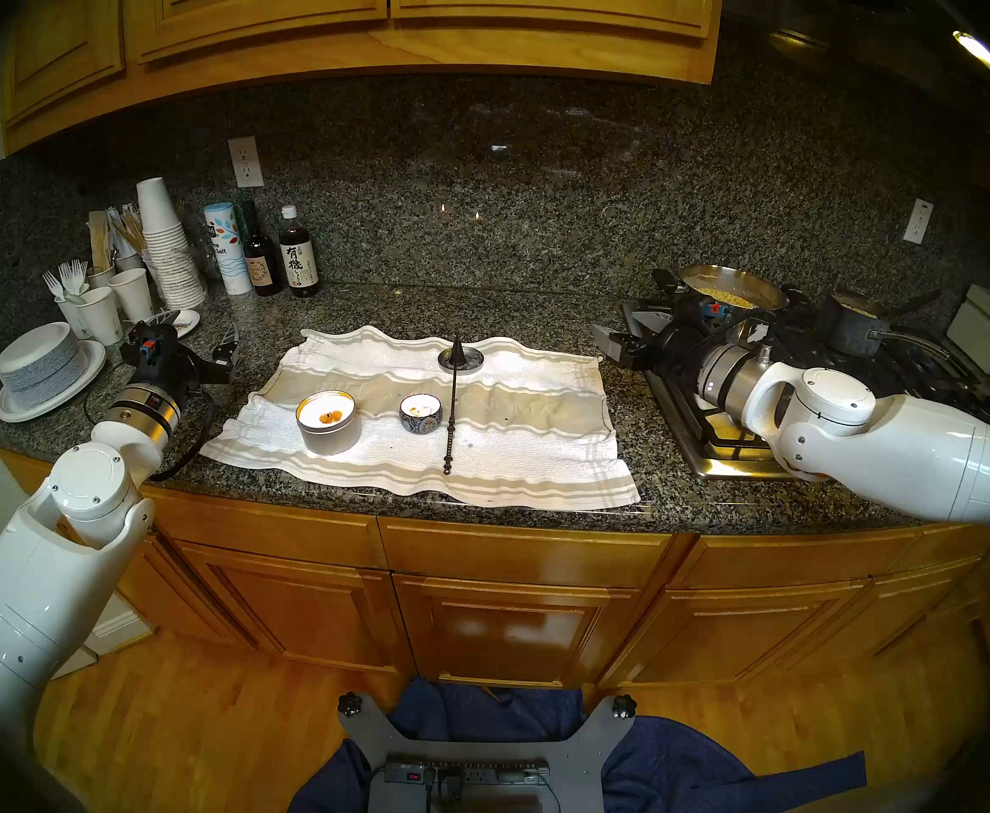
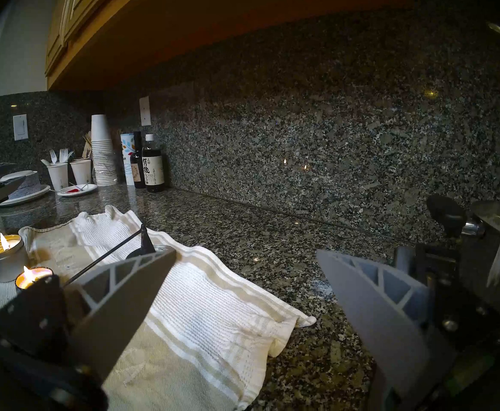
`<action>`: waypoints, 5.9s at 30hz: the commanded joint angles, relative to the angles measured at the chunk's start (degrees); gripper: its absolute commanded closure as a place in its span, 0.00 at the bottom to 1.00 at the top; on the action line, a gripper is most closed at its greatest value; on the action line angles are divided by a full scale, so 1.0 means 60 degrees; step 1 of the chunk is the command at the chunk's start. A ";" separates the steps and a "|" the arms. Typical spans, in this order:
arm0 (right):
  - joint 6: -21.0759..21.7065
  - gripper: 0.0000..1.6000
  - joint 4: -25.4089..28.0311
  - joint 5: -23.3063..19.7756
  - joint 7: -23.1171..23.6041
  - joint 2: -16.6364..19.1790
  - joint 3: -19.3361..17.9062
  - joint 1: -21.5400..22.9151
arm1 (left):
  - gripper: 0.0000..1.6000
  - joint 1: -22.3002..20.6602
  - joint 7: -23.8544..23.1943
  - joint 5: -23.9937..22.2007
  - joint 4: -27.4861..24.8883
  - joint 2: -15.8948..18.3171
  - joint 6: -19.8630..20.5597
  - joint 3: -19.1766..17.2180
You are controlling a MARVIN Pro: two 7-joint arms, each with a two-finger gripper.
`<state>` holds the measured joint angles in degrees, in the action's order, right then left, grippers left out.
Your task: Put out candle flame
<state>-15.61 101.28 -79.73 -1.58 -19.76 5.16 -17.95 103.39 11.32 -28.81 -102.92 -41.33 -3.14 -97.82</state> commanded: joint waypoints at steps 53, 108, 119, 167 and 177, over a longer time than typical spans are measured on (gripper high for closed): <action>0.2075 0.00 0.1039 0.0599 -0.0476 -0.2608 -0.0018 0.0521 | 0.00 -0.0057 0.0543 -0.0065 -0.1168 0.0157 0.0017 -0.0312; 0.1680 0.12 -0.1137 -0.0068 0.0633 -0.4066 -0.0029 0.0415 | 0.00 -0.0015 0.0648 -0.0164 -0.1179 0.0286 -0.0019 -0.0268; 0.1872 0.29 -0.1736 -0.0106 0.0930 -0.4662 0.0230 0.0417 | 0.00 -0.0009 0.0662 -0.0178 -0.1180 0.0305 -0.0025 -0.0262; 0.1944 0.27 -0.2121 -0.0186 0.0879 -0.4802 0.0388 0.0578 | 0.00 0.0009 0.0718 -0.0226 -0.1184 0.0372 -0.0044 -0.0236; 0.1996 0.35 -0.2316 -0.0319 0.1022 -0.4889 0.0402 0.0521 | 0.00 0.0013 0.0726 -0.0235 -0.1184 0.0384 -0.0051 -0.0232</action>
<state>-3.57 88.19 -80.95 3.62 -48.61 9.24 -16.59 104.72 15.76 -30.24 -108.82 -39.56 -2.63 -98.01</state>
